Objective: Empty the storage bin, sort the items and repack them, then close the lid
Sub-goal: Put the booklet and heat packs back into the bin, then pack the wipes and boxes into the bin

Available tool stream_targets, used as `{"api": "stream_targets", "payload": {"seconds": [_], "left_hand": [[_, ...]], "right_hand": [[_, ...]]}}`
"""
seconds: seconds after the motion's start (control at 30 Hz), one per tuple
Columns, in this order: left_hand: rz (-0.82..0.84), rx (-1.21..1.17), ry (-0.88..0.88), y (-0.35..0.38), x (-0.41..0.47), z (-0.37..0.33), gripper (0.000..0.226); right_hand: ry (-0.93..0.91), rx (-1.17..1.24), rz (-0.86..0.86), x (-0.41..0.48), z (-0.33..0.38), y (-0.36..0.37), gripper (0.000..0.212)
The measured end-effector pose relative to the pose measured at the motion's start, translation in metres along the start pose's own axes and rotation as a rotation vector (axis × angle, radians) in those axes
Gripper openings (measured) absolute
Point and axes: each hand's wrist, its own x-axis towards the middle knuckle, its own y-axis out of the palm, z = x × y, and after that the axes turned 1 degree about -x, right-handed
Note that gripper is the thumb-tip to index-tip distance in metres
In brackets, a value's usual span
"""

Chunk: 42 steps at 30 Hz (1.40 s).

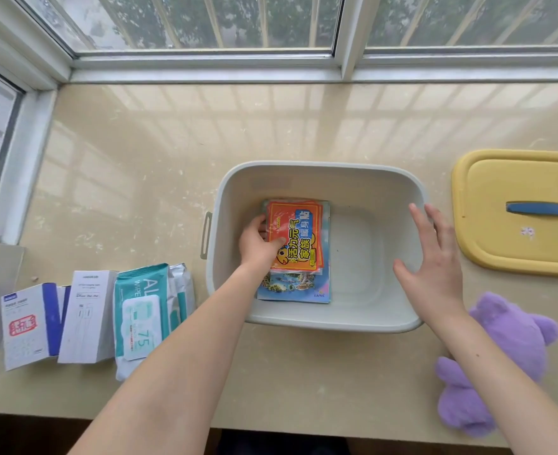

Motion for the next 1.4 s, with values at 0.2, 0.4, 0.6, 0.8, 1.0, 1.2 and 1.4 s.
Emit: {"api": "stream_targets", "payload": {"seconds": [0.2,0.4,0.6,0.8,1.0,1.2,1.4], "left_hand": [[-0.031,0.186,0.091,0.000,-0.009,-0.007,0.052],[0.017,0.540,0.438,-0.030,-0.053,-0.031,0.044],[-0.108,0.693,0.848,-0.088,-0.136,-0.080,0.036],[-0.320,0.641,0.972,-0.146,-0.231,-0.110,0.040],[-0.370,0.623,0.913,-0.174,-0.302,-0.071,0.041],[-0.353,0.656,0.749,-0.198,-0.339,-0.010,0.041],[-0.447,0.628,0.585,-0.259,-0.361,0.006,0.047]], "right_hand": [[-0.004,0.003,0.005,0.000,-0.003,0.000,0.092],[-0.041,-0.067,0.069,-0.001,0.006,-0.010,0.078],[-0.172,-0.134,-0.008,-0.018,0.052,-0.069,0.055],[-0.342,-0.167,-0.073,-0.075,0.108,-0.142,0.049],[-0.357,-0.100,-0.002,-0.146,0.128,-0.161,0.049],[-0.428,-0.086,0.110,-0.185,0.139,-0.140,0.054],[-0.565,-0.076,0.120,-0.176,0.197,-0.126,0.055]]}}
